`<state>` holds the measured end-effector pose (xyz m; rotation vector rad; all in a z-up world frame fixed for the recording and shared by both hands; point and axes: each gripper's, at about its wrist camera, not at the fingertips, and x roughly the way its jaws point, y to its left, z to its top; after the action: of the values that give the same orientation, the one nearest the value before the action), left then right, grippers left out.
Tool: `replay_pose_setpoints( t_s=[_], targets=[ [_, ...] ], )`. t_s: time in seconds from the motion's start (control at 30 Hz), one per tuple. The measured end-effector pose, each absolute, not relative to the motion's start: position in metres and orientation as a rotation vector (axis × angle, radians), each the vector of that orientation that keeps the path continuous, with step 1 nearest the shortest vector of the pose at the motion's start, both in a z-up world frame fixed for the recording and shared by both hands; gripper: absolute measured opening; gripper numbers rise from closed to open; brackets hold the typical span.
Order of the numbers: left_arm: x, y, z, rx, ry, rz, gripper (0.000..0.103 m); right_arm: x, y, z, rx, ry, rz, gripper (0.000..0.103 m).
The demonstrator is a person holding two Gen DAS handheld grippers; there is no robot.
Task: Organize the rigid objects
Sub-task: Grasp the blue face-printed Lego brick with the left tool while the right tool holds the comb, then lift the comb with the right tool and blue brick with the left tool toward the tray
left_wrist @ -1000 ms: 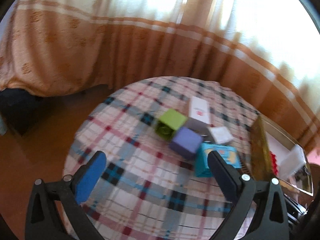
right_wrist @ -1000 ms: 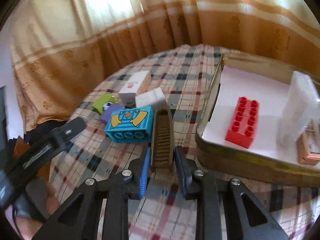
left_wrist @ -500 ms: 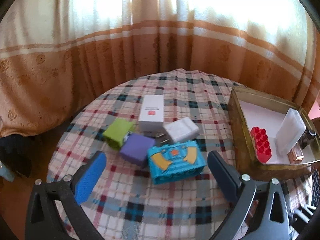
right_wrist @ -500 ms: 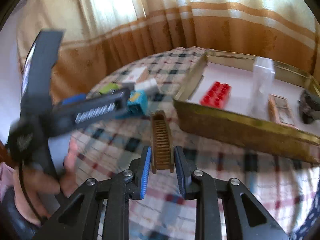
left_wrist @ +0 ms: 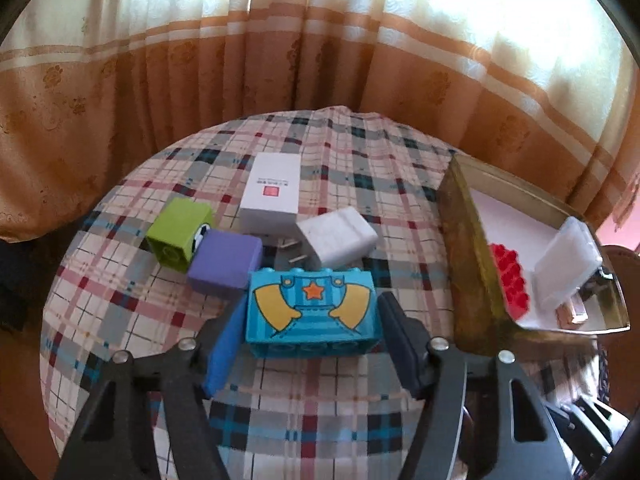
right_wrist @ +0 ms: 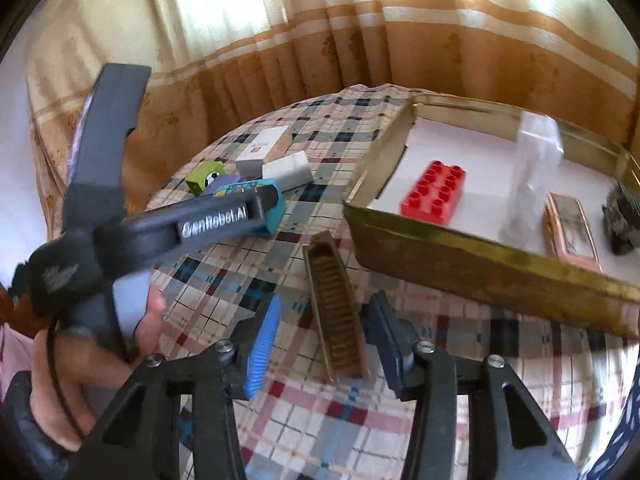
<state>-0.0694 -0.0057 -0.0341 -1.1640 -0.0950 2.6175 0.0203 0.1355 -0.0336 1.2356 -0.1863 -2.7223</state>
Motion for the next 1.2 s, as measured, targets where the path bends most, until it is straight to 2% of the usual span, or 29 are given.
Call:
replay_pose_setpoints(
  t_s=[0.13,0.17,0.23,0.37,0.6,0.83,1.2],
  targets=[
    [-0.061,-0.011,-0.034,-1.137,-0.123,2.633,0.065,0.014,0.124,-0.046,1.337,-0.053,-2.733,0.048],
    [-0.060,-0.012,-0.034,-1.132,-0.128,2.638,0.065,0.016,0.123,-0.045,1.331,-0.032,-2.737,0.038],
    [-0.056,-0.015,-0.030,-1.098,-0.136,2.665,0.065,0.018,0.123,-0.044,1.329,-0.018,-2.742,0.028],
    [-0.053,-0.018,-0.026,-1.048,-0.160,2.693,0.065,0.023,0.138,-0.040,1.277,-0.149,-2.730,0.028],
    [-0.037,-0.025,-0.014,-0.882,-0.176,2.766,0.065,0.045,0.163,-0.010,0.986,-0.326,-2.801,0.028],
    [-0.015,-0.020,0.001,-0.691,-0.108,2.801,0.065,0.055,0.165,0.006,0.857,-0.369,-2.861,0.028],
    [-0.003,-0.008,0.012,-0.599,-0.041,2.805,0.065,0.071,0.187,0.029,0.745,-0.447,-2.947,0.028]
  ],
)
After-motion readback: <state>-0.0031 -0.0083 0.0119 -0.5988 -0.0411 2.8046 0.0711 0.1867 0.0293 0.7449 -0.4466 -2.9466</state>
